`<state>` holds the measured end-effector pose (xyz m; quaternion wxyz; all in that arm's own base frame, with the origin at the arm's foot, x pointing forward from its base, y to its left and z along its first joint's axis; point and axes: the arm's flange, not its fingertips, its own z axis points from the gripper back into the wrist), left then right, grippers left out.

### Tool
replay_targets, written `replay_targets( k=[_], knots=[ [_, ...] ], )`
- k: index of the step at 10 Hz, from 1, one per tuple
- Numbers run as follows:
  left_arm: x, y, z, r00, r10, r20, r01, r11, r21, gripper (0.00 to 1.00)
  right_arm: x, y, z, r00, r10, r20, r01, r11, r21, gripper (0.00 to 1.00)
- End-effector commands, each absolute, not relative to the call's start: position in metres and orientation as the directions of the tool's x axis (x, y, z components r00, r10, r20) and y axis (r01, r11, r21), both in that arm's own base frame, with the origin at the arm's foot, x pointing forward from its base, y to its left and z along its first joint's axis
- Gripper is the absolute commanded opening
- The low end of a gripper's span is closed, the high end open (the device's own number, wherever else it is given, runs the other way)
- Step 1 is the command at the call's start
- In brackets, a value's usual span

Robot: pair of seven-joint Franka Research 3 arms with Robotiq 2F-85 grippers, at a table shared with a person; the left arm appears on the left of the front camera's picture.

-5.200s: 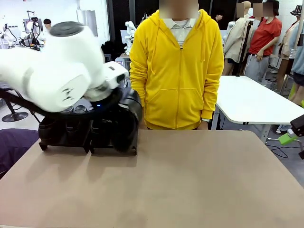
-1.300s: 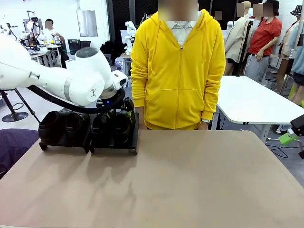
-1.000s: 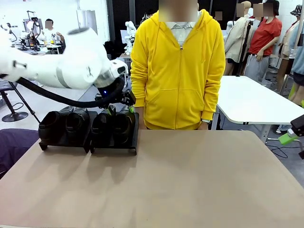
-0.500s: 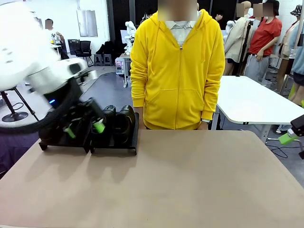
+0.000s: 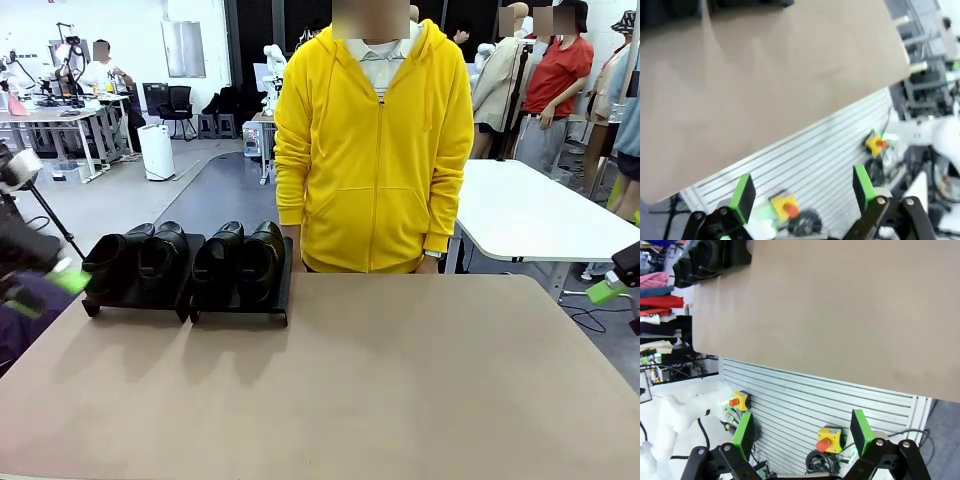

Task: Organize the shoes by placing them on the stand.
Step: Place the Shoe from the middle of the table onto the Shoes Stand.

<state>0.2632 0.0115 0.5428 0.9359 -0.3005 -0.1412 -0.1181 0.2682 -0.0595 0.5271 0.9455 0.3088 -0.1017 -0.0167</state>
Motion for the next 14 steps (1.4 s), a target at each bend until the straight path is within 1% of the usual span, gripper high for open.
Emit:
replay_targets(
  k=[1,2,14],
  knots=[
    [0.277,0.04,0.494,0.91,-0.321,0.263,0.412,0.772,-0.483,1.0,0.268,-0.062,0.528,0.977,-0.082,0.197,-0.055,0.794,0.605,1.0],
    [0.263,0.011,0.543,0.932,-0.136,0.335,0.306,0.792,-0.529,1.0,0.268,-0.062,0.528,0.977,-0.082,0.197,-0.055,0.794,0.605,1.0],
    [0.263,0.011,0.543,0.932,-0.136,0.335,0.306,0.792,-0.529,1.0,0.268,-0.062,0.528,0.977,-0.082,0.197,-0.055,0.794,0.605,1.0]
  ],
)
